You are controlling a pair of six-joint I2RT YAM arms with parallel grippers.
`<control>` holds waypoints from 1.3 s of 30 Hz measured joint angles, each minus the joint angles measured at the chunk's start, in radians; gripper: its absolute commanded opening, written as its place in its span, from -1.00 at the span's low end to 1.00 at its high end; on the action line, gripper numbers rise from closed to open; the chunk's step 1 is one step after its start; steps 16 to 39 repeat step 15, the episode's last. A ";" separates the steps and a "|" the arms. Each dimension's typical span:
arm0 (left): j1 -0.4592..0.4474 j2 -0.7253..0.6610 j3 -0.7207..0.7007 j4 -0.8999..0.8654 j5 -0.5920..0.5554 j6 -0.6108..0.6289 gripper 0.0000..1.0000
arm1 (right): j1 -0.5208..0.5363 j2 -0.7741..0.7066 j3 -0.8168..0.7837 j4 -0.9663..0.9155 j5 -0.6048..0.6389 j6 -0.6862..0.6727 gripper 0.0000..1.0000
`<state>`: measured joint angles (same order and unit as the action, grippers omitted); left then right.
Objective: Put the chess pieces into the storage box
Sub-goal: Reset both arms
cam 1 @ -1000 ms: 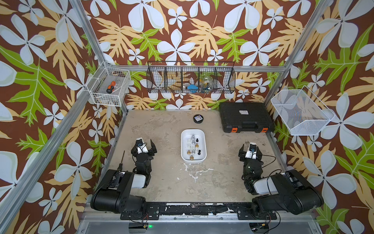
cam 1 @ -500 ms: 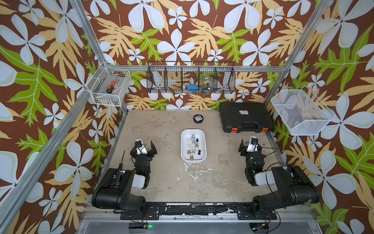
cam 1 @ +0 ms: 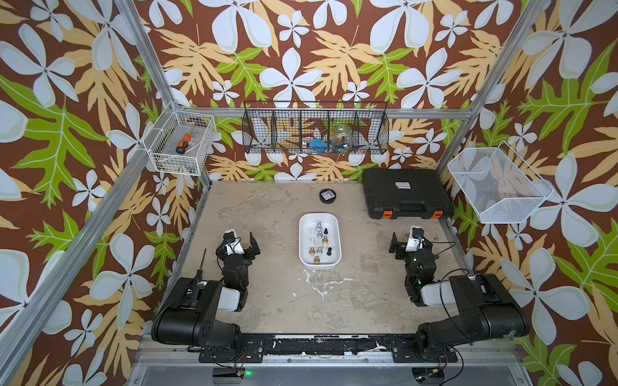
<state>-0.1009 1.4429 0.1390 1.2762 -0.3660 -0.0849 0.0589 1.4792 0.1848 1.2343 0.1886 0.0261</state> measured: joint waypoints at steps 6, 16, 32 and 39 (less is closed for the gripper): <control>0.000 0.003 0.000 0.000 0.000 0.000 0.99 | 0.000 0.000 0.000 0.000 0.000 0.000 0.99; 0.006 0.008 0.013 -0.007 0.055 0.008 0.99 | 0.000 0.000 0.000 0.000 0.000 0.000 1.00; 0.006 0.008 0.013 -0.007 0.055 0.008 0.99 | 0.000 0.000 0.000 0.000 0.000 0.000 1.00; 0.006 0.008 0.013 -0.007 0.055 0.008 0.99 | 0.000 0.000 0.000 0.000 0.000 0.000 1.00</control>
